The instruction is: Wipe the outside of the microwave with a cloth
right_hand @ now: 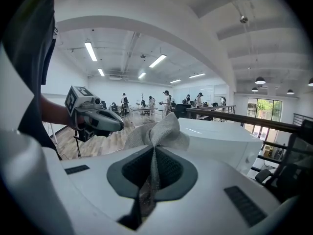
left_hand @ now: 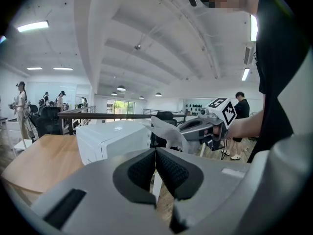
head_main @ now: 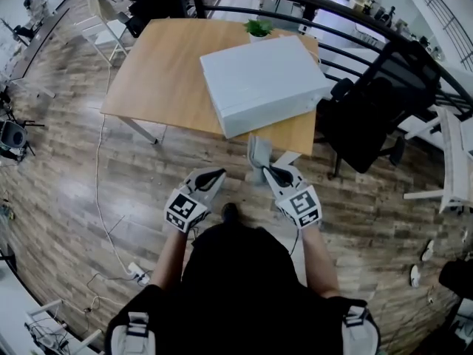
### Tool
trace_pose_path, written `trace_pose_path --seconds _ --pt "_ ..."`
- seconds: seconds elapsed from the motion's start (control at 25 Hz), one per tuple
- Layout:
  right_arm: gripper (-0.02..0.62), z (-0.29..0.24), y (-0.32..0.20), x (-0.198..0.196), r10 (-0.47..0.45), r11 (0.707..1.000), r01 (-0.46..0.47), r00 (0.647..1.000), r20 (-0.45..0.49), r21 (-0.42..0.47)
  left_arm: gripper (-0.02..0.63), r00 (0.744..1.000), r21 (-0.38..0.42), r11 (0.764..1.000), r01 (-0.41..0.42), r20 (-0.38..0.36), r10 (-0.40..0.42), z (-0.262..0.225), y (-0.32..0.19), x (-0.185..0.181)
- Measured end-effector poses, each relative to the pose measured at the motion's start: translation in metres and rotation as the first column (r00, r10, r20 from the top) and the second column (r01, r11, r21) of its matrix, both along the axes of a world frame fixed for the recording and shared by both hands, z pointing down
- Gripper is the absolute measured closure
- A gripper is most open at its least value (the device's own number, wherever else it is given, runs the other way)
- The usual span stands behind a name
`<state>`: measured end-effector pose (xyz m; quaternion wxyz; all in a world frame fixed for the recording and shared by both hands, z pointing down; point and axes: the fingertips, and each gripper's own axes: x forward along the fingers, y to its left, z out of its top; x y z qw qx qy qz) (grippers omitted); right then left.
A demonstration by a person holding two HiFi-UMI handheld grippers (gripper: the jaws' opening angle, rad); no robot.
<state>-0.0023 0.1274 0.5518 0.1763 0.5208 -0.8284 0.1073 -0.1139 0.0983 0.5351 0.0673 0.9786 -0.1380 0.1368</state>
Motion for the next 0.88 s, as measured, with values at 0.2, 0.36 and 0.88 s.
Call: trace_pose_path --seconds 0.2,0.36,0.88 --pt "0.588 -0.001 -0.022 -0.009 0.026 1.000 -0.026 1.000 -0.013 0.006 0.603 1.000 0.026 0.999 -0.027 -0.015 0.027 -0.003 -0.028 -0.008" --pt "0.588 -0.001 -0.036 -0.016 0.055 0.998 -0.055 0.998 -0.018 0.023 0.603 0.998 0.032 0.997 -0.063 -0.017 0.064 -0.001 -0.044 -0.013" --pt "0.588 0.007 -0.054 -0.029 0.094 0.996 -0.095 0.995 -0.028 -0.007 0.603 0.995 0.006 0.996 -0.093 -0.025 0.093 0.012 -0.066 -0.024"
